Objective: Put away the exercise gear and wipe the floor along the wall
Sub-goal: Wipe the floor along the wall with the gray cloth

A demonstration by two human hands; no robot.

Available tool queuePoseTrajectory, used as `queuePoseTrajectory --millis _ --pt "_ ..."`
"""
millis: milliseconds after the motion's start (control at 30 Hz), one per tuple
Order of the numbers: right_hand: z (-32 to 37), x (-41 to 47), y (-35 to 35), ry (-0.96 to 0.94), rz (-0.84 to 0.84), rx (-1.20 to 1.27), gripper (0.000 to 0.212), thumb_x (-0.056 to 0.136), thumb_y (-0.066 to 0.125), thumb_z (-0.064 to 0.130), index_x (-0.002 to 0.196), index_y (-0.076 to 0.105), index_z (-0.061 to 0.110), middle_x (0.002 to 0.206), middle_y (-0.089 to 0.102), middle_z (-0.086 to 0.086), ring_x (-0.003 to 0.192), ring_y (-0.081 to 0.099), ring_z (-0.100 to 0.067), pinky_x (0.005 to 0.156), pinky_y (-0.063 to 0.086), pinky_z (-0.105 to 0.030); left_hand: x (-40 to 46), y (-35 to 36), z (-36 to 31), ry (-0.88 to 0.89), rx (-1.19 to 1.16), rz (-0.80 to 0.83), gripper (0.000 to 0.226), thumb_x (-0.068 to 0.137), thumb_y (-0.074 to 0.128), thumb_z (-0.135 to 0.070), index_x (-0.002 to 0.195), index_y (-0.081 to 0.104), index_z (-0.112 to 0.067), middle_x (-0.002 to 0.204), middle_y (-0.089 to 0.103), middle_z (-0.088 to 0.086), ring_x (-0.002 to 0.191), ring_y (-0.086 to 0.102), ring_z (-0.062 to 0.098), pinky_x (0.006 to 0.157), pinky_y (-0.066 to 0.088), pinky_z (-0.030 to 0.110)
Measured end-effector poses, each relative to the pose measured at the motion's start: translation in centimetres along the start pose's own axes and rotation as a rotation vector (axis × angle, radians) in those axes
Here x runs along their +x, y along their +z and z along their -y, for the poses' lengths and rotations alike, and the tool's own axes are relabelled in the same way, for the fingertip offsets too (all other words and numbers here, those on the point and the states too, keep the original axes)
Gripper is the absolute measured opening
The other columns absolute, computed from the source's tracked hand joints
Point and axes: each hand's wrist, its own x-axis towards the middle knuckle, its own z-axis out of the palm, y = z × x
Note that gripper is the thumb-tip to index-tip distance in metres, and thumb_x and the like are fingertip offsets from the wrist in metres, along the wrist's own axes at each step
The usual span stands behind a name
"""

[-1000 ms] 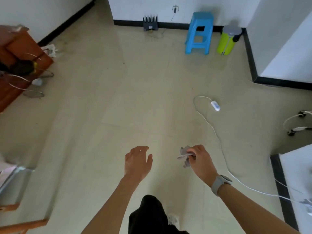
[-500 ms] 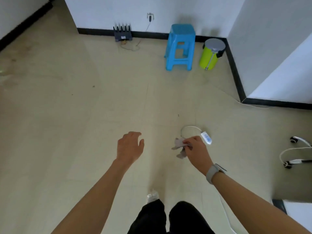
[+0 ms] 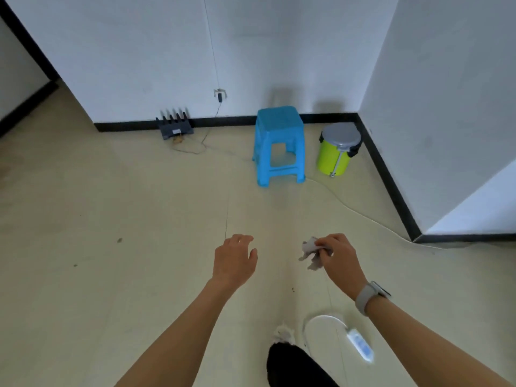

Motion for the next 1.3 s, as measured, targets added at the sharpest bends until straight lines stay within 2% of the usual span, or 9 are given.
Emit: queuePoseTrajectory --millis 67,200,367,500,800,1033,1133,1233,1300 --pt "0.8 6.9 0.4 0.004 0.016 -0.015 0.020 0.080 0.052 -0.011 0.093 0.067 -0.005 0.102 0.054 -0.018 0.082 0.050 -0.016 0.071 0.034 -0.005 6.3 -2.7 -0.6 -0.002 -0.023 -0.040 0.039 0.094 0.042 -0.030 0.131 0.047 -0.019 0.136 0.049 0.002 0.121 0.047 0.022 0.098 0.036 0.033" --pt "3.0 18.9 1.6 -0.008 0.012 0.022 0.020 0.078 0.053 -0.014 0.089 0.067 -0.006 0.100 0.057 -0.021 0.079 0.051 -0.018 0.070 0.034 0.000 17.5 -6.3 -0.1 -0.021 -0.046 -0.105 0.038 0.094 0.044 -0.029 0.130 0.049 -0.018 0.133 0.051 0.002 0.120 0.048 0.022 0.098 0.036 0.033" --pt "3.3 33.6 4.8 0.022 -0.043 0.010 0.021 0.075 0.054 -0.015 0.087 0.068 -0.005 0.097 0.059 -0.021 0.079 0.052 -0.020 0.071 0.033 0.006 32.4 -6.8 1.5 -0.028 -0.068 -0.052 0.039 0.094 0.044 -0.029 0.131 0.047 -0.018 0.136 0.048 0.003 0.122 0.046 0.022 0.099 0.036 0.034" --pt "3.3 45.3 8.1 0.094 -0.050 -0.007 0.021 0.075 0.055 -0.013 0.089 0.068 -0.005 0.098 0.059 -0.024 0.090 0.058 -0.032 0.070 0.032 -0.005 44.9 -7.7 2.8 0.002 -0.114 -0.003 0.041 0.094 0.044 -0.029 0.133 0.045 -0.017 0.137 0.046 0.004 0.123 0.045 0.023 0.100 0.036 0.034" --pt "4.8 67.3 10.0 0.223 -0.039 -0.045 0.020 0.080 0.054 -0.010 0.093 0.067 -0.005 0.104 0.057 -0.023 0.095 0.057 -0.031 0.075 0.029 -0.007 71.0 -12.8 2.3 0.092 -0.062 0.076 0.041 0.093 0.044 -0.029 0.132 0.045 -0.015 0.136 0.046 0.005 0.122 0.045 0.026 0.099 0.036 0.037" --pt "-0.6 84.1 13.2 0.280 0.083 -0.058 0.021 0.081 0.051 -0.009 0.093 0.067 -0.004 0.100 0.055 -0.016 0.087 0.056 -0.022 0.080 0.038 -0.015 86.4 -7.9 -0.2 0.081 -0.052 0.212 0.042 0.093 0.042 -0.031 0.133 0.041 -0.017 0.138 0.043 0.002 0.124 0.042 0.023 0.100 0.037 0.036" --pt "-4.1 92.0 16.3 0.275 0.222 -0.082 0.022 0.085 0.049 -0.005 0.094 0.068 -0.002 0.101 0.055 -0.014 0.096 0.057 -0.026 0.080 0.034 -0.012 92.9 -4.1 -0.3 -0.006 -0.064 0.281 0.044 0.094 0.042 -0.030 0.135 0.039 -0.016 0.141 0.039 0.004 0.126 0.040 0.024 0.102 0.036 0.037" --pt "-6.9 99.3 19.3 0.237 0.305 -0.071 0.024 0.085 0.046 -0.007 0.090 0.069 -0.003 0.084 0.047 0.009 0.095 0.052 -0.014 0.076 0.027 -0.005 98.8 -0.2 -0.2 -0.098 -0.060 0.343 0.045 0.094 0.041 -0.029 0.137 0.036 -0.016 0.143 0.035 0.004 0.127 0.037 0.025 0.101 0.036 0.037" --pt "-8.0 103.3 21.4 0.205 0.302 -0.073 0.023 0.085 0.046 -0.007 0.090 0.069 -0.003 0.088 0.047 0.007 0.095 0.050 -0.013 0.076 0.026 -0.004 102.4 1.7 -0.1 -0.122 -0.047 0.359 0.047 0.093 0.042 -0.028 0.138 0.033 -0.016 0.145 0.031 0.005 0.129 0.035 0.027 0.101 0.036 0.038"
